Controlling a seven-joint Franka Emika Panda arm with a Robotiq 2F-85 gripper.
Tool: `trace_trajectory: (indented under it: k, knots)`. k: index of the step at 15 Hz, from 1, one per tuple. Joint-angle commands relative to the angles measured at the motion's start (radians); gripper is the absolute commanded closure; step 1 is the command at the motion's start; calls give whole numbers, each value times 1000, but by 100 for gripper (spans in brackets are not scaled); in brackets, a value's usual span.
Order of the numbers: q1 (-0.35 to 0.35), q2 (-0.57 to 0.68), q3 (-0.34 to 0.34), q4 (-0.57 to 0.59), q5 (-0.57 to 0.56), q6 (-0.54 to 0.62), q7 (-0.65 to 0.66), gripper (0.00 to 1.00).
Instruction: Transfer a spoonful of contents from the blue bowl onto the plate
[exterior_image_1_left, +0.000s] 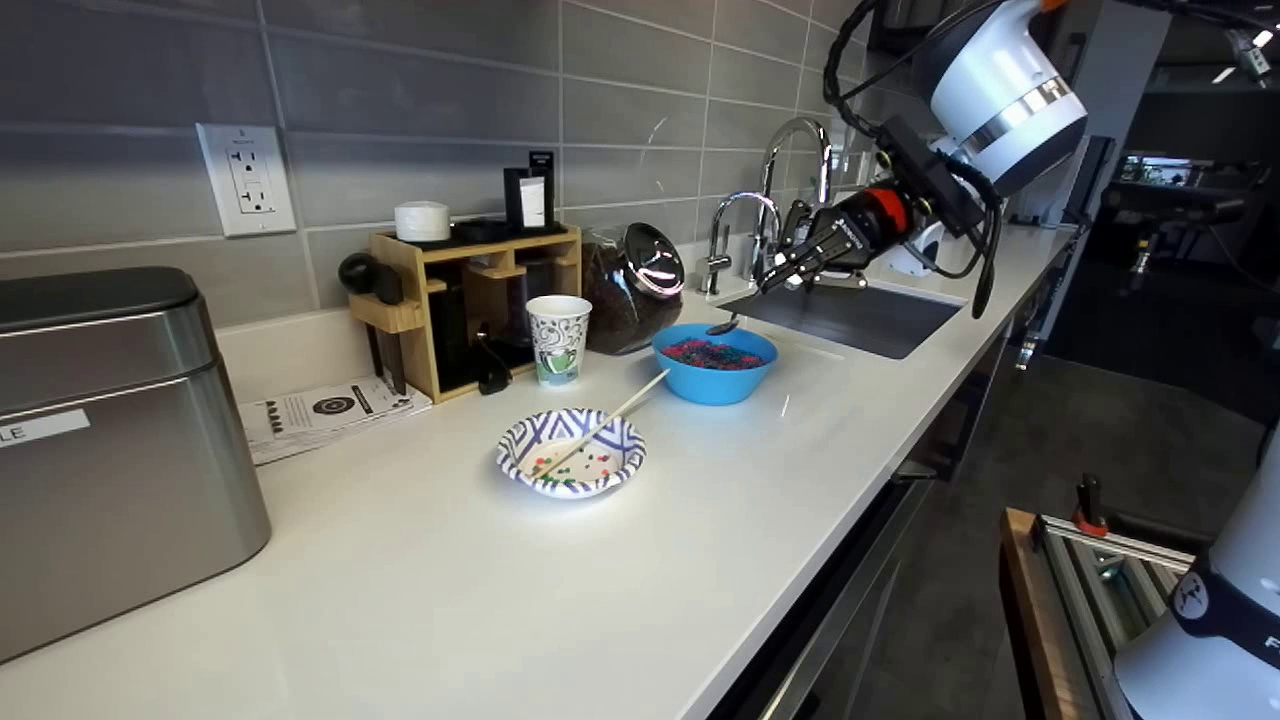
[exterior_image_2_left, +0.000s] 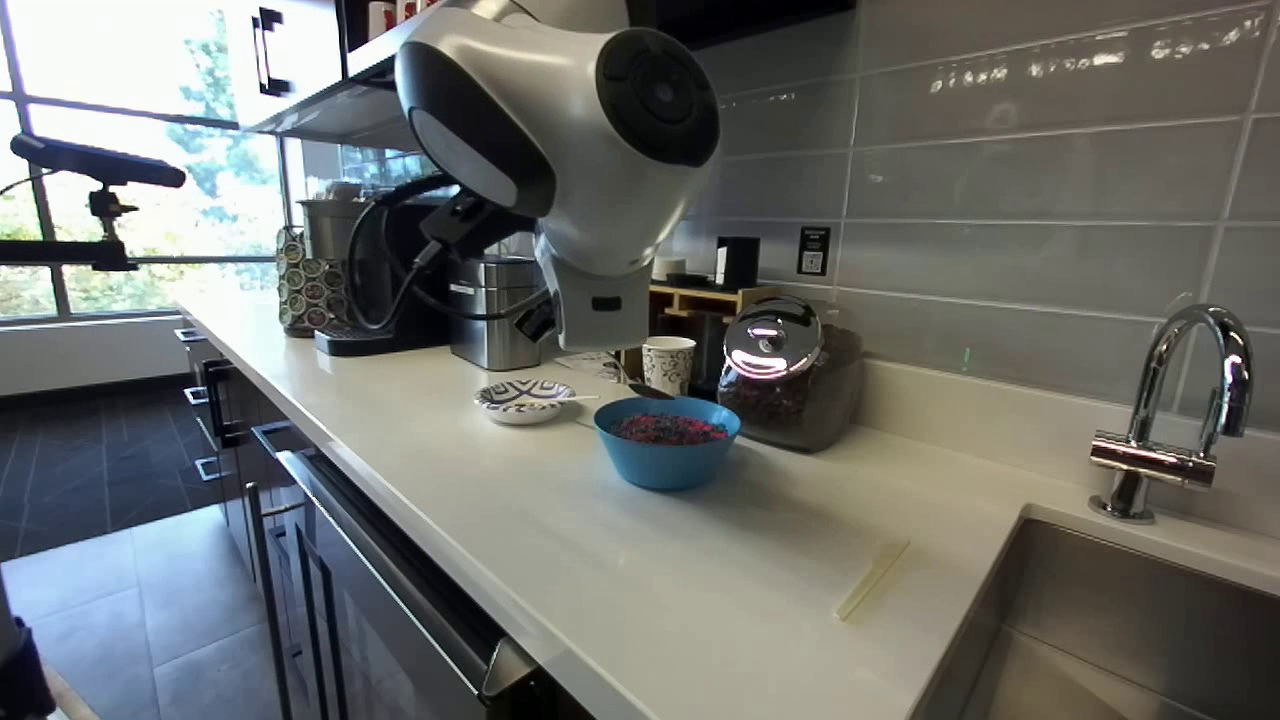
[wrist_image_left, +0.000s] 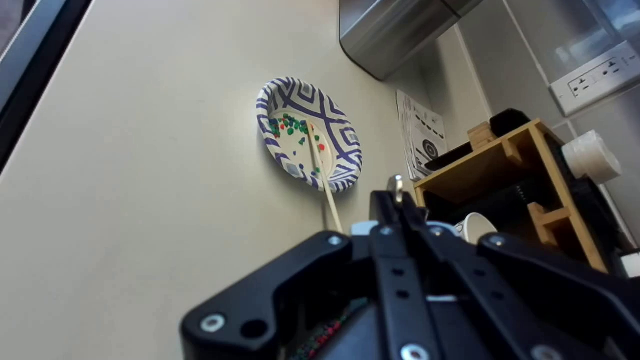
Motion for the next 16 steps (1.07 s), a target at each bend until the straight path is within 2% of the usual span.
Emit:
trace_trajectory:
  k: [1,9,16]
  knots:
    - [-10,96,-6,61,2,-51,36,100]
    - [-3,232,-9,127,10,-68,44,100]
    - [-3,320,-20,168,77,-137,-50,100]
